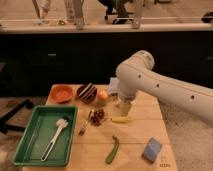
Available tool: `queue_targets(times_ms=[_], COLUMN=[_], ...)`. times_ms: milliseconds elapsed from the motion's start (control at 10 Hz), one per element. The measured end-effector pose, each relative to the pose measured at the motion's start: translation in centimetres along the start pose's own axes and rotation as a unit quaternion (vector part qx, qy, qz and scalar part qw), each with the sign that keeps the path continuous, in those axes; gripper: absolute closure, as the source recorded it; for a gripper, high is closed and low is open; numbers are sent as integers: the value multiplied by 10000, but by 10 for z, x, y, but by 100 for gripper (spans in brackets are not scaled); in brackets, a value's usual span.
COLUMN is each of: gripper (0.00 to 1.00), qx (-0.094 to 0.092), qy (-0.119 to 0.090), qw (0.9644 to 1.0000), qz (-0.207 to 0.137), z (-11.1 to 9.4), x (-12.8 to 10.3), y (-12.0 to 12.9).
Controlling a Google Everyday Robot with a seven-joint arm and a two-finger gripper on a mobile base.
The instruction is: Place eraser in red bowl
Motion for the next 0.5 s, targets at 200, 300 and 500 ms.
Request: queue_targets(times_ms=[200,300,500], gripper=[20,20,20], qx=[43,47,31], qy=[-55,-66,-117], qw=[10000,10000,9999], qz=[-40,-5,107], z=[2,3,10], x=[-18,-19,-23], y=[-19,-26,-43])
